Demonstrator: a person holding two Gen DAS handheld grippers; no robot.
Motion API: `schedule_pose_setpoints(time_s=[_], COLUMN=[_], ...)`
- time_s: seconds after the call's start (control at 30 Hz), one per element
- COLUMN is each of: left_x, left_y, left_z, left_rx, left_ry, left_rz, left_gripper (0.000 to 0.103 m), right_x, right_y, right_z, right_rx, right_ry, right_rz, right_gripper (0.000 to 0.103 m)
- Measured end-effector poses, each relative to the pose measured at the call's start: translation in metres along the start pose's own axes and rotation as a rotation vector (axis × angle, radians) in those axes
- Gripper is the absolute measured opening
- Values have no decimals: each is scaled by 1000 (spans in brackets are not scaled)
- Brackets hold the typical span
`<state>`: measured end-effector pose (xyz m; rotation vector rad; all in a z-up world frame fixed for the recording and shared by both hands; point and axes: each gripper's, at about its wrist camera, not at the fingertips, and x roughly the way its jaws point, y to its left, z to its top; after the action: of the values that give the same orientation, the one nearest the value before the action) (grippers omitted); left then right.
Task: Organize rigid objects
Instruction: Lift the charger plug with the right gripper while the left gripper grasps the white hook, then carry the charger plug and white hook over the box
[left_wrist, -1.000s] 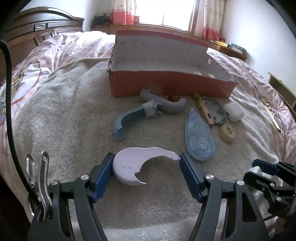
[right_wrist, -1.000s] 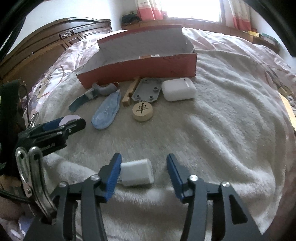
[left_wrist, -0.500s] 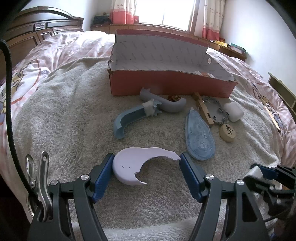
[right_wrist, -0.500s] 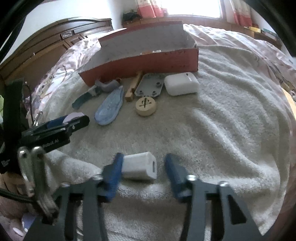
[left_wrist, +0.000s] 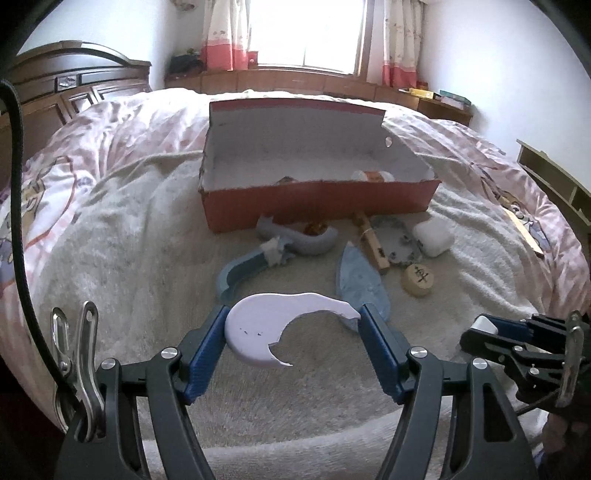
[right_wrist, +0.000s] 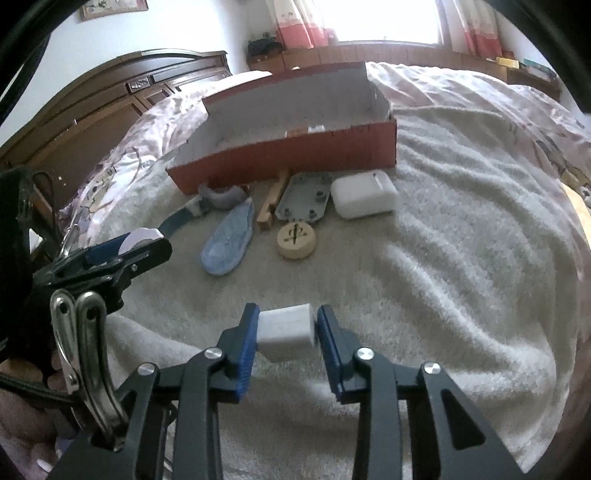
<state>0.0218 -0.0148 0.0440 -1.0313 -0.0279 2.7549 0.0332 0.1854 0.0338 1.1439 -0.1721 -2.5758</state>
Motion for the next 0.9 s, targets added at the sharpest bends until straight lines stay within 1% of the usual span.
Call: schedule_pose_setpoints(time_s=[0.13,0.33,0.63,0.9], left_x=[-4,-5,6,21], left_y=[-3,-3,0,2], left_z=[12,35,76,103], left_rx=[28,42,39,38], left_ry=[-21,-49,-77,-89], left_rz=[8,8,17,36], left_gripper=[72,72,72,72], right_x=[-3,-6,-8,-4], right_y=[1,6,8,3], right_z=[12,32,73,113], right_rx=[-7,-33,-69,-51], right_ry=[-26,-71,-143,-210], right_rz=[7,11,11,10], right_gripper=[34,34,34,34])
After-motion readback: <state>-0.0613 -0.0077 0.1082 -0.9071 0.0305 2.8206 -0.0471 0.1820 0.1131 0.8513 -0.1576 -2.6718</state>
